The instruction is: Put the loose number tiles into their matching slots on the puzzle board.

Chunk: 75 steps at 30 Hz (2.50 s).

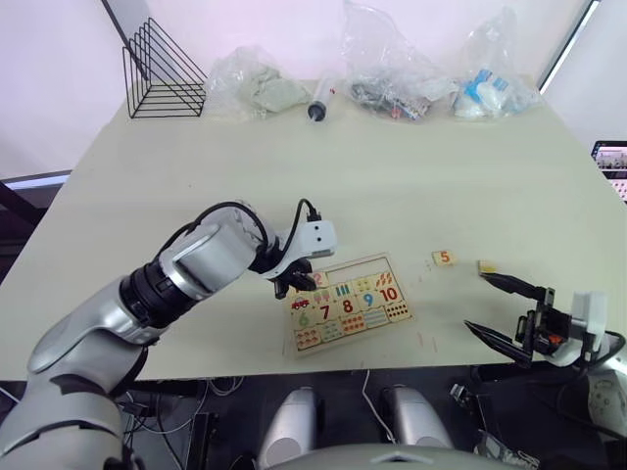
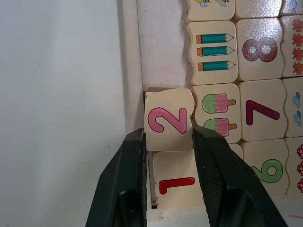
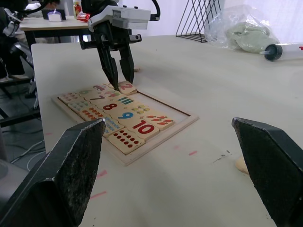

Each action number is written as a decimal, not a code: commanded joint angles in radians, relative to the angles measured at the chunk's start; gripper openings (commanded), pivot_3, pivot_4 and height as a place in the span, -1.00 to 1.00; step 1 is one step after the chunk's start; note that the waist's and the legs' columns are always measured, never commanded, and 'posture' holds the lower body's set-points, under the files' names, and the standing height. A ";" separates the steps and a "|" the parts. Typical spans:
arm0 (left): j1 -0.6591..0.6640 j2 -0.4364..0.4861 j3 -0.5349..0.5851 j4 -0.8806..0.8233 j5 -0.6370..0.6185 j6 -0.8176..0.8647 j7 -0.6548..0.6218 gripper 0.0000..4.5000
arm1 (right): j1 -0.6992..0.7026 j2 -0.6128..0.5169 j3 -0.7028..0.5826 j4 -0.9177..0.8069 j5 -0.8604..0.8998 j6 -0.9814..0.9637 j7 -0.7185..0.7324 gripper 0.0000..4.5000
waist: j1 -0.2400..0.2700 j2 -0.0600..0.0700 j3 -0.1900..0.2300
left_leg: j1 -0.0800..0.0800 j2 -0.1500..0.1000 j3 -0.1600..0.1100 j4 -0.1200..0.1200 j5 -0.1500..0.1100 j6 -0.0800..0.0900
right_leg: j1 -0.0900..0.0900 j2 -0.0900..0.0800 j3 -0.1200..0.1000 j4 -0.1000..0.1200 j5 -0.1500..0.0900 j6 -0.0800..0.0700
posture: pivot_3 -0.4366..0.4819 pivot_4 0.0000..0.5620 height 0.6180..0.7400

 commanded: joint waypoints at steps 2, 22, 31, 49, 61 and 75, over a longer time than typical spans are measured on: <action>-0.004 0.008 -0.016 -0.004 0.015 -0.014 -0.018 -0.59 | 0.003 0.006 -0.008 -0.004 0.008 -0.024 0.006 1.00 | 0.000 0.000 0.000 | 0.000 0.000 0.000 0.000 0.000 0.000 | 0.000 0.000 0.000 0.000 0.000 0.000 | -0.05 -0.47 1.00; -0.037 0.015 0.070 0.010 0.002 -0.055 -0.059 0.98 | 0.003 0.009 -0.012 0.043 0.003 -0.063 0.027 1.00 | 0.000 0.000 0.000 | 0.000 0.000 0.000 0.000 0.000 0.000 | 0.000 0.000 0.000 0.000 0.000 0.000 | -0.05 -0.47 1.00; -0.022 0.024 0.218 0.099 -0.087 -0.080 -0.107 0.98 | 0.002 0.006 -0.015 0.048 0.004 -0.064 0.029 1.00 | -0.001 0.000 0.000 | 0.000 0.000 0.000 0.000 0.000 0.000 | 0.000 0.000 0.000 0.000 0.000 0.000 | -0.05 -0.47 1.00; 0.238 -0.058 0.526 0.423 -0.151 -0.652 -0.141 0.98 | -0.005 -0.017 -0.017 0.026 0.010 -0.035 0.018 1.00 | 0.002 0.000 0.000 | 0.000 0.001 -0.001 0.001 0.000 0.000 | 0.000 0.000 0.000 0.000 0.000 0.000 | -0.05 -0.47 1.00; 0.296 -0.066 0.499 0.525 -0.093 -0.905 -0.303 -0.99 | 0.002 -0.031 -0.025 0.025 0.008 -0.019 0.005 1.00 | 0.003 0.000 0.000 | 0.000 0.000 0.002 0.001 0.000 0.000 | 0.000 0.000 -0.001 0.001 0.000 0.000 | -0.05 -0.47 1.00; 0.271 -0.125 0.493 0.585 -0.039 -0.948 -0.311 -0.99 | 0.017 -0.030 -0.023 0.000 0.010 -0.018 -0.015 1.00 | 0.000 0.000 0.000 | 0.000 0.000 0.002 0.001 0.000 0.000 | 0.000 0.000 -0.001 0.002 0.000 0.000 | -0.05 -0.47 1.00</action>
